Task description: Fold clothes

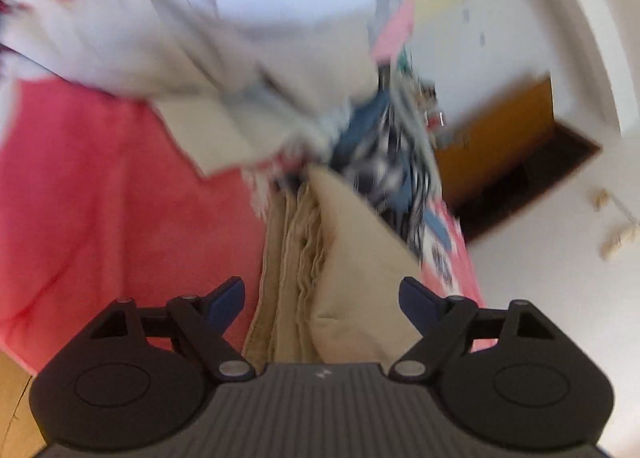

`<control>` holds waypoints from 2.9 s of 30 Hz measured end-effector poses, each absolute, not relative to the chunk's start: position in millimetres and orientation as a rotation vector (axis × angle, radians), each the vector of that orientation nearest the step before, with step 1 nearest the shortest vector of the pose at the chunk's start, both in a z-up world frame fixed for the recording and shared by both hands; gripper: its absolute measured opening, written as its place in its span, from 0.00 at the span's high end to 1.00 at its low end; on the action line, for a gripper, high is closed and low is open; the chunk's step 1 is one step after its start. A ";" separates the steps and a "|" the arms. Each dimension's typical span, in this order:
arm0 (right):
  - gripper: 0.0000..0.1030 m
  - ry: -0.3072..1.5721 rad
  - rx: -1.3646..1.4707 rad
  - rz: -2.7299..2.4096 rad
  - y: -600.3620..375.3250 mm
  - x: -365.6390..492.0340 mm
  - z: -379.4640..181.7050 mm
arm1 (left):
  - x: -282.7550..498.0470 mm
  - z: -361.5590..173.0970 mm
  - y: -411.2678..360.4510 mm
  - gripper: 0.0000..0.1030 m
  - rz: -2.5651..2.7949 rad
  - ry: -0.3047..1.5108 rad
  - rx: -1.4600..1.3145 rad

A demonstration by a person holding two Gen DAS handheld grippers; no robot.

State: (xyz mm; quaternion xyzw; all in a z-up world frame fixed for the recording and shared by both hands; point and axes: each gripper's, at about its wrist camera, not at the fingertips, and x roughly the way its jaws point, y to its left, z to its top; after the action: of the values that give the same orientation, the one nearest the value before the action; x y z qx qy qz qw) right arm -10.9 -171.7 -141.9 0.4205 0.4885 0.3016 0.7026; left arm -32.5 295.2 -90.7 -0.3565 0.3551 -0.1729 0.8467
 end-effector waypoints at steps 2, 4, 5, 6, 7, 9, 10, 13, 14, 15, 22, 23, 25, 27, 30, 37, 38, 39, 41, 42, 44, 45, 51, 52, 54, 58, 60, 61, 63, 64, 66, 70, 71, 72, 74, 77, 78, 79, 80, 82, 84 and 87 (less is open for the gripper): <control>0.39 1.105 0.946 0.686 -164.3 -0.5 -144.5 | -11.0 -103.0 293.8 0.22 -0.410 0.842 -0.756; 0.39 1.117 0.976 0.706 -157.4 10.7 -149.5 | 0.1 -109.6 292.2 0.22 -0.437 0.873 -0.759; 0.39 1.123 0.987 0.714 -153.1 17.2 -152.2 | 3.1 -109.4 290.7 0.21 -0.454 0.876 -0.747; 0.39 1.129 0.993 0.726 -148.9 23.2 -153.8 | 5.0 -109.0 289.1 0.21 -0.467 0.879 -0.737; 0.39 1.133 0.995 0.741 -144.7 28.9 -154.9 | 6.2 -109.4 286.8 0.21 -0.475 0.883 -0.730; 0.40 1.132 1.012 0.768 -136.2 38.9 -158.2 | 6.7 -110.5 281.6 0.22 -0.488 0.880 -0.719; 0.42 1.125 1.023 0.781 -132.5 43.4 -159.8 | 6.1 -110.9 278.1 0.22 -0.496 0.878 -0.721; 0.66 1.097 1.035 0.794 -123.8 49.4 -164.2 | 3.8 -107.5 267.3 0.24 -0.492 0.878 -0.735; 0.69 1.091 1.052 0.798 -124.7 49.7 -165.3 | 3.2 -105.5 264.8 0.24 -0.487 0.881 -0.747; 0.74 1.082 1.072 0.803 -128.0 48.9 -165.4 | 3.2 -103.9 262.3 0.25 -0.488 0.885 -0.765; 0.80 0.983 1.070 0.786 -187.8 41.9 -139.1 | 16.1 -88.7 184.7 0.29 -0.588 0.938 -0.779; 0.80 0.965 1.057 0.776 -202.3 38.9 -133.5 | 20.7 -86.2 165.1 0.29 -0.616 0.941 -0.766; 0.80 0.932 1.030 0.746 -235.5 32.4 -121.9 | 32.2 -83.5 122.5 0.29 -0.684 0.947 -0.747; 0.80 0.890 1.007 0.699 -275.8 20.8 -109.4 | 42.8 -86.6 78.2 0.29 -0.756 0.959 -0.736; 0.80 0.845 0.973 0.609 -340.2 2.5 -93.5 | 55.5 -98.1 7.3 0.29 -0.857 1.011 -0.706; 0.61 0.896 0.978 0.379 -451.0 -15.0 -136.9 | 54.9 -111.0 -62.5 0.38 -0.866 1.042 -0.496; 0.60 0.870 1.009 0.365 -458.3 -21.6 -141.5 | 51.5 -106.8 -55.3 0.39 -0.854 1.031 -0.485; 0.59 0.824 1.040 0.359 -463.0 -29.8 -142.0 | 48.1 -102.7 -48.1 0.39 -0.841 1.019 -0.474; 0.56 0.721 0.959 0.277 -468.5 -53.6 -123.8 | 35.1 -86.9 -36.6 0.39 -0.818 0.956 -0.417; 0.56 0.654 0.921 0.259 -471.1 -69.5 -113.8 | 26.8 -77.7 -32.0 0.39 -0.812 0.917 -0.380; 0.57 0.526 0.885 0.278 -474.2 -99.9 -97.9 | 11.2 -57.9 -31.1 0.39 -0.824 0.823 -0.298; 0.57 0.473 0.884 0.314 -472.6 -112.3 -91.7 | 0.6 -50.9 -36.2 0.39 -0.835 0.776 -0.247; 0.59 0.494 0.595 0.336 -407.6 -143.4 -96.4 | -63.2 -58.7 -93.3 0.39 -0.862 0.638 0.143; 0.62 0.528 0.555 0.303 -401.6 -145.6 -108.6 | -67.8 -70.3 -99.9 0.39 -0.842 0.665 0.201; 0.68 0.570 0.516 0.251 -395.9 -149.5 -123.7 | -73.2 -78.0 -96.3 0.38 -0.827 0.680 0.204; 0.67 0.546 0.507 0.235 -399.6 -152.0 -95.8 | -66.5 -56.4 -74.5 0.43 -0.810 0.655 0.081; 0.68 0.475 0.467 0.224 -401.0 -153.8 -75.1 | -62.3 -46.8 -72.8 0.43 -0.800 0.592 0.060; 0.69 0.443 0.438 0.208 -401.4 -152.4 -66.8 | -59.0 -43.6 -75.9 0.43 -0.801 0.576 0.051; 0.70 0.425 0.388 0.167 -396.8 -143.1 -64.5 | -52.8 -44.8 -88.1 0.43 -0.806 0.581 0.056; 0.70 0.446 0.366 0.149 -395.8 -144.2 -70.9 | -47.6 -50.5 -97.6 0.42 -0.803 0.595 0.079; 0.71 0.543 0.342 0.115 -390.1 -142.3 -101.2 | -33.4 -70.5 -110.9 0.42 -0.771 0.656 0.139; 0.73 0.484 0.362 0.092 -387.1 -168.4 -122.3 | -17.8 -64.6 -112.1 0.44 -0.783 0.670 0.151; 0.73 0.486 0.363 0.088 -388.9 -171.0 -117.2 | -15.1 -56.3 -114.6 0.45 -0.786 0.649 0.165; 0.72 0.477 0.362 0.081 -390.9 -172.3 -111.4 | -10.5 -47.8 -120.4 0.45 -0.799 0.625 0.180; 0.72 0.437 0.360 0.060 -393.8 -171.1 -100.0 | 2.8 -33.1 -137.4 0.44 -0.830 0.590 0.209; 0.73 0.367 0.368 0.017 -398.7 -158.9 -91.0 | 34.2 -31.0 -182.5 0.44 -0.885 0.626 0.253; 0.74 0.365 0.365 0.001 -399.3 -153.4 -93.2 | 47.8 -36.5 -198.3 0.45 -0.893 0.661 0.259; 0.74 0.381 0.358 -0.012 -399.0 -147.9 -98.9 | 63.2 -45.4 -214.1 0.45 -0.895 0.704 0.261; 0.74 0.415 0.356 -0.019 -398.1 -143.4 -108.5 | 79.1 -55.7 -229.7 0.47 -0.893 0.749 0.261; 0.75 0.439 0.387 -0.028 -397.0 -145.1 -131.8 | 98.7 -74.1 -249.2 0.48 -0.860 0.763 0.282; 0.75 0.412 0.379 -0.028 -394.9 -154.5 -136.6 | 118.2 -88.6 -257.6 0.40 -0.812 0.768 0.269; 0.76 0.397 0.404 -0.016 -398.9 -162.6 -141.5 | 148.8 -103.4 -248.4 0.39 -0.790 0.863 0.094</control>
State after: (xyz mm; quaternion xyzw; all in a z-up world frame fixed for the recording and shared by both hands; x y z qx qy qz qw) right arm -162.6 -398.9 -141.5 0.1992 0.1960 -0.0081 0.9601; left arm 148.8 -248.4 -103.4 0.0443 0.4072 -0.3728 0.8326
